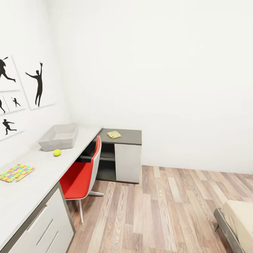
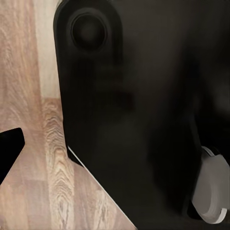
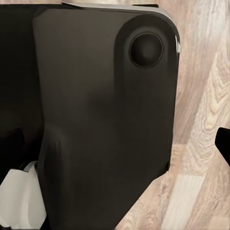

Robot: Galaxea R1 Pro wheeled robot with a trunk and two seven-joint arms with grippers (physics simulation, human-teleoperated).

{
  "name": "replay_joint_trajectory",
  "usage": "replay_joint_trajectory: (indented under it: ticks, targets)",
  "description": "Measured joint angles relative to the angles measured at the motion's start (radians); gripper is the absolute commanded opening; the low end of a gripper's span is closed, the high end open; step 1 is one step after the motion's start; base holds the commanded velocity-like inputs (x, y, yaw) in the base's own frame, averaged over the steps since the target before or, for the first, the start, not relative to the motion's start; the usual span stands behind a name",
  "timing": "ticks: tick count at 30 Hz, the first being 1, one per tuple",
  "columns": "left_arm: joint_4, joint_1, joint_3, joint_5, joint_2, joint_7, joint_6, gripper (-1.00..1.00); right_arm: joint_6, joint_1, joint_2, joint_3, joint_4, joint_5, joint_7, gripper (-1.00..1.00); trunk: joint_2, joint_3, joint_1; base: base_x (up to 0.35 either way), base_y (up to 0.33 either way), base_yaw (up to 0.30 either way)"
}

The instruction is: Put all the toys in the child's room - the three board games (two on the bed and one on the table), the two jigsaw puzzles on the table, and the tennis ball on the table - inside the toy box on the table in the child's room.

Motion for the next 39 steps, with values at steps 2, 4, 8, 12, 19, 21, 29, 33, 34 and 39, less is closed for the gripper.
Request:
replay_joint_trajectory:
  ticks: [2, 4, 8, 12, 19, 21, 29, 33, 34, 39]
  targets:
    - [-0.003, -0.001, 0.000, 0.000, 0.001, 0.000, 0.002, 1.00, 0.000, 0.000, 0.000, 0.000, 0.000, 0.001, 0.000, 1.00, 0.014, 0.006, -0.008, 0.000, 0.000, -0.044]
    - [-0.011, -0.001, 0.000, 0.000, 0.001, 0.000, 0.005, 1.00, -0.001, 0.000, 0.000, 0.000, 0.000, 0.001, 0.000, 1.00, 0.028, 0.013, -0.015, 0.000, 0.000, -0.028]
    - [-0.050, -0.001, -0.001, 0.001, 0.002, 0.001, 0.014, 1.00, -0.001, 0.000, 0.000, -0.001, 0.000, 0.001, 0.000, 1.00, 0.056, 0.025, -0.031, 0.000, 0.000, -0.011]
    - [-0.084, -0.003, -0.001, 0.001, 0.004, 0.007, 0.019, 1.00, -0.004, 0.000, 0.000, -0.001, 0.000, 0.001, 0.000, 1.00, 0.084, 0.038, -0.046, 0.000, 0.000, -0.004]
    - [-0.111, -0.041, 0.001, 0.004, 0.006, 0.078, 0.066, 1.00, -0.096, 0.000, 0.003, -0.003, 0.000, 0.000, 0.000, 1.00, 0.133, 0.060, -0.073, 0.000, 0.000, 0.000]
    - [-0.118, -0.069, 0.002, 0.005, 0.007, 0.098, 0.093, 1.00, -0.118, 0.000, 0.010, -0.005, -0.002, -0.001, -0.001, 1.00, 0.147, 0.066, -0.081, 0.000, 0.000, 0.000]
    - [-0.149, -0.237, 0.007, 0.008, 0.010, 0.119, 0.214, 1.00, 0.005, -0.136, 0.002, -0.008, -0.093, -0.046, -0.001, 1.00, 0.203, 0.092, -0.111, 0.000, 0.000, 0.000]
    - [-0.154, -0.324, 0.008, 0.008, 0.014, 0.115, 0.254, 1.00, 0.114, -0.219, -0.003, -0.008, -0.142, -0.091, -0.001, 1.00, 0.232, 0.104, -0.127, 0.000, 0.000, 0.000]
    - [-0.154, -0.351, 0.008, 0.009, 0.020, 0.114, 0.259, 1.00, 0.140, -0.241, -0.003, -0.008, -0.165, -0.112, 0.001, 1.00, 0.239, 0.108, -0.130, 0.000, 0.000, 0.000]
    - [-0.155, -0.386, 0.009, 0.012, 0.049, 0.111, 0.237, 1.00, 0.154, -0.267, 0.001, -0.007, -0.217, -0.154, 0.000, 1.00, 0.273, 0.123, -0.150, 0.000, 0.000, -0.028]
